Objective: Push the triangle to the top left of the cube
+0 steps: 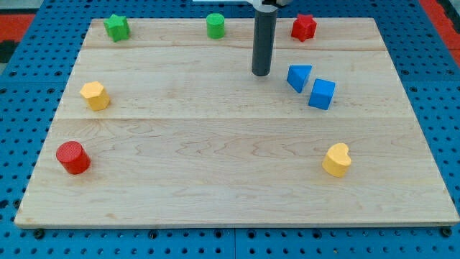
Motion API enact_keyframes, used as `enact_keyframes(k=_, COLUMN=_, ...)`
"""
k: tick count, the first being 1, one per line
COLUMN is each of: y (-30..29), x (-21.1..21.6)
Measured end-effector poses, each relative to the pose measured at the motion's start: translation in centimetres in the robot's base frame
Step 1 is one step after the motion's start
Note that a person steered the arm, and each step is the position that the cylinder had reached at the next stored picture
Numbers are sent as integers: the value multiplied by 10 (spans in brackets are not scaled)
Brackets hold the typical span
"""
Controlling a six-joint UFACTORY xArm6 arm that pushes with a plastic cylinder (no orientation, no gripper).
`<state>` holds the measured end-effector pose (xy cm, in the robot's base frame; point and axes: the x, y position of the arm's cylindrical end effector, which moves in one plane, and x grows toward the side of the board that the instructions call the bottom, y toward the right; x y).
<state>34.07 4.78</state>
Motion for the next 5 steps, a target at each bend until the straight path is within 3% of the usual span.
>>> enact_keyframes(k=2, y=17, x=-30)
enact_keyframes(k=4, y=81, x=-23)
enact_keyframes(k=5, y=33, x=-4)
